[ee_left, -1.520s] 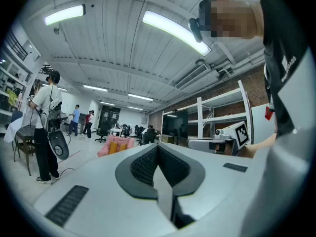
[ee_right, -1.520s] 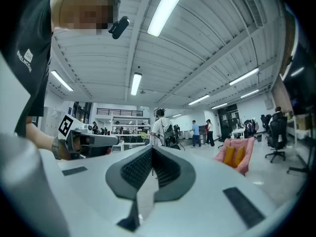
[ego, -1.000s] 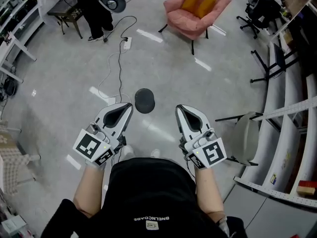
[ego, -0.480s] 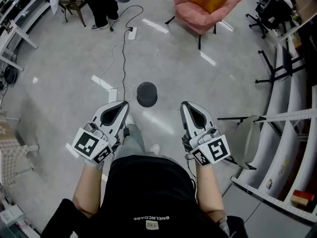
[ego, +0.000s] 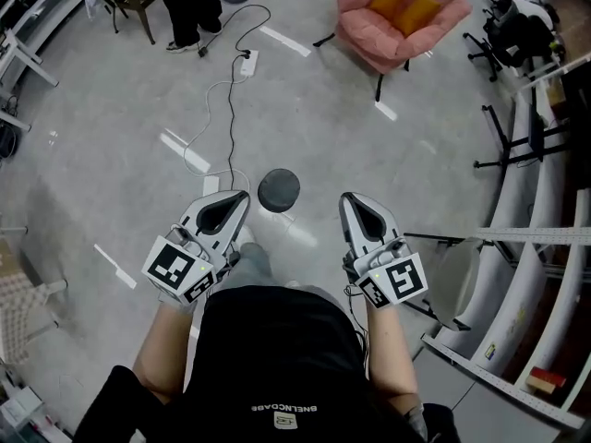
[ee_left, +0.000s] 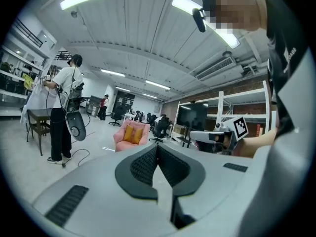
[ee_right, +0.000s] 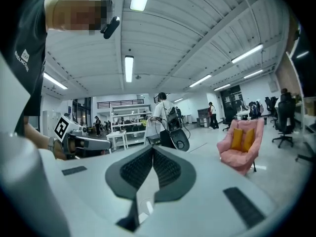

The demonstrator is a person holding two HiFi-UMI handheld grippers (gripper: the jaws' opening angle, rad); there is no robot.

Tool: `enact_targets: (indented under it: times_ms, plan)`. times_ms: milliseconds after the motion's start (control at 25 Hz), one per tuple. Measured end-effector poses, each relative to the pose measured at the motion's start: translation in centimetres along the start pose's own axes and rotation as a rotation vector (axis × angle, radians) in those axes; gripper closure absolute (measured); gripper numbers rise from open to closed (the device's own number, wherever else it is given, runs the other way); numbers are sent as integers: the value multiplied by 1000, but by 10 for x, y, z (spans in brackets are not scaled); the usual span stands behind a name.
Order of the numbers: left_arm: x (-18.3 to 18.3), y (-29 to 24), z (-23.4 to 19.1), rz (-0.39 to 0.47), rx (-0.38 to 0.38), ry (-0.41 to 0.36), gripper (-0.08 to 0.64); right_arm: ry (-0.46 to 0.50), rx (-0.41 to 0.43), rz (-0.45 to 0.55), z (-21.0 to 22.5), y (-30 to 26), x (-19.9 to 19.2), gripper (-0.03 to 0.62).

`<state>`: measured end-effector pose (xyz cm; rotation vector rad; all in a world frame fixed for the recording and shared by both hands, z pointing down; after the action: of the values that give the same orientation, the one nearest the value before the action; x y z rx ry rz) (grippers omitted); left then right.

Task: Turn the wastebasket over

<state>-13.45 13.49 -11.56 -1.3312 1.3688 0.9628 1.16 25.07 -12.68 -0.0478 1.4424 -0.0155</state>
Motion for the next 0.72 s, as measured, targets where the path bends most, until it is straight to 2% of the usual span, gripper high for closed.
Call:
enact_targets:
  times_ms: [160, 320, 520, 720]
  plan:
    - [-1, -6, -43, -40, -12, -11, 546, -1, -3, -35, -1, -45, -2, 581]
    - [-7, -8, -76, -68, 21, 16, 546, -13, -2, -79, 2, -76, -9, 581]
    - [-29, -14, -91, -116, 65, 83, 545, -24, 18, -141, 15, -93, -23, 581]
    - [-57, -27, -96, -160, 127, 128, 545, -48, 78, -205, 37, -107, -48, 580]
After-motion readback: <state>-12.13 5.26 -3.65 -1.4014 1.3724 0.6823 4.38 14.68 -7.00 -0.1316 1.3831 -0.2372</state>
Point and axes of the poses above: the fingertips, and each gripper's own axes: y backward along the fingers, z to its right, x out of its top, the point moved 2 cm from there along y, backward along the fingers, and after that the axes turned 4 degrees about z, right-handed, at the moved point
